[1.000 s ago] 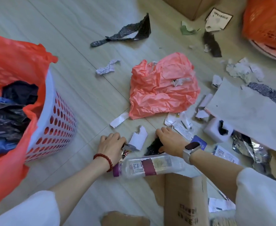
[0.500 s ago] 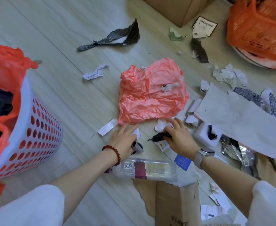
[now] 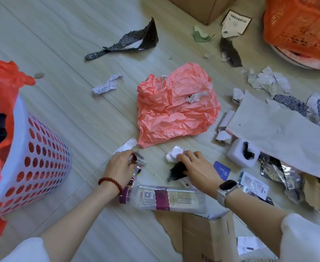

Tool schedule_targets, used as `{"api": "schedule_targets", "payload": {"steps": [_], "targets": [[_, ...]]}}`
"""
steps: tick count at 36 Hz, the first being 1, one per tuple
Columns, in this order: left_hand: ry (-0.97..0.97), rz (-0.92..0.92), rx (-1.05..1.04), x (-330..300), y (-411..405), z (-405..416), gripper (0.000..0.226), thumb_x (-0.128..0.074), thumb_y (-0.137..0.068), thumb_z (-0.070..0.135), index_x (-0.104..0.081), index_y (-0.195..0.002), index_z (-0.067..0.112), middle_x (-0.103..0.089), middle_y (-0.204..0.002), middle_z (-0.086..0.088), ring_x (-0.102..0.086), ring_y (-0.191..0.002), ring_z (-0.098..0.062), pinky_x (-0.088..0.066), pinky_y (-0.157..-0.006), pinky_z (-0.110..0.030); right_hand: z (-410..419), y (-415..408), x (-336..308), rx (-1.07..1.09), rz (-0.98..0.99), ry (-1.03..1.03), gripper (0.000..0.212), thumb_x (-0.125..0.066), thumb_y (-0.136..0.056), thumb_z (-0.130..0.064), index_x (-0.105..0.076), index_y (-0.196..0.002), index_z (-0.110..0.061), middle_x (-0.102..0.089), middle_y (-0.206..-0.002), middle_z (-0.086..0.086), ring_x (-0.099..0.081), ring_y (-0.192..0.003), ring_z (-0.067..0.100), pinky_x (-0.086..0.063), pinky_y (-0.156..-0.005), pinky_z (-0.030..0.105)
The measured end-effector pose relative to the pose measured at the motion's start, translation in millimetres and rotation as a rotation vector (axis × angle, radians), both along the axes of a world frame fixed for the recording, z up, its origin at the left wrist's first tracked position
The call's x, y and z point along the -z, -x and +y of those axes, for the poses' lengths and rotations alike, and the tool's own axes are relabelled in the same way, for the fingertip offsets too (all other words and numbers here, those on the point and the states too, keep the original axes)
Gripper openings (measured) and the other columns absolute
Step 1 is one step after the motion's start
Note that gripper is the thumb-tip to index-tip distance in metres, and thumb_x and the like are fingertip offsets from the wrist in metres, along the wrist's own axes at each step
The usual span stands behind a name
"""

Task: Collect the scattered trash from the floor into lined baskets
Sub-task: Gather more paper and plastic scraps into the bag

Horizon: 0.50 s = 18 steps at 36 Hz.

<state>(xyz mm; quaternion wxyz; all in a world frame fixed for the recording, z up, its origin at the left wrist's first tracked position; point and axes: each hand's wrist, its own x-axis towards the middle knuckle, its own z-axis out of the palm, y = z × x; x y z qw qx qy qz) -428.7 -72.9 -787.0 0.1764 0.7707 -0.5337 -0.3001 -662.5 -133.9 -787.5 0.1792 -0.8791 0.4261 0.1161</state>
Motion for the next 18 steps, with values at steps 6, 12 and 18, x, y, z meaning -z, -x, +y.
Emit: {"api": "schedule_targets", "payload": {"steps": [6,12,18], "targets": [[0.078,-0.159,0.083,10.5,-24.2,4.6,0.029,-0.068,-0.061,-0.013,-0.068,-0.080,0.008,-0.059,-0.105,-0.016,-0.052,-0.100,-0.039,-0.048,-0.078,-0.046,-6.5,-5.3,-0.7,-0.042,0.082,-0.025,0.056,-0.052,-0.090,-0.012,-0.028,-0.139,-0.023,-0.016,-0.150,0.001,-0.034,-0.117,0.027,-0.041,-0.068,0.030],[-0.135,-0.197,0.093,17.8,-31.2,2.0,0.024,-0.055,-0.077,-0.001,-0.060,-0.097,0.011,-0.024,-0.152,-0.002,-0.010,-0.141,-0.025,-0.020,-0.106,-0.044,-4.1,0.8,-2.4,-0.115,0.091,0.011,0.059,-0.072,-0.075,-0.017,-0.047,-0.129,-0.016,-0.055,-0.124,-0.001,-0.053,-0.103,0.030,-0.048,-0.062,0.037],[-0.051,-0.290,0.180,14.1,-27.2,2.9,0.026,-0.056,-0.076,0.001,-0.058,-0.097,0.017,-0.043,-0.140,0.009,-0.035,-0.125,-0.021,-0.025,-0.094,-0.036,-0.1,-2.4,2.0,0.024,0.075,-0.049,0.070,-0.050,-0.091,-0.013,-0.009,-0.147,-0.017,-0.040,-0.130,0.003,-0.037,-0.109,0.025,-0.040,-0.077,0.034]]}}
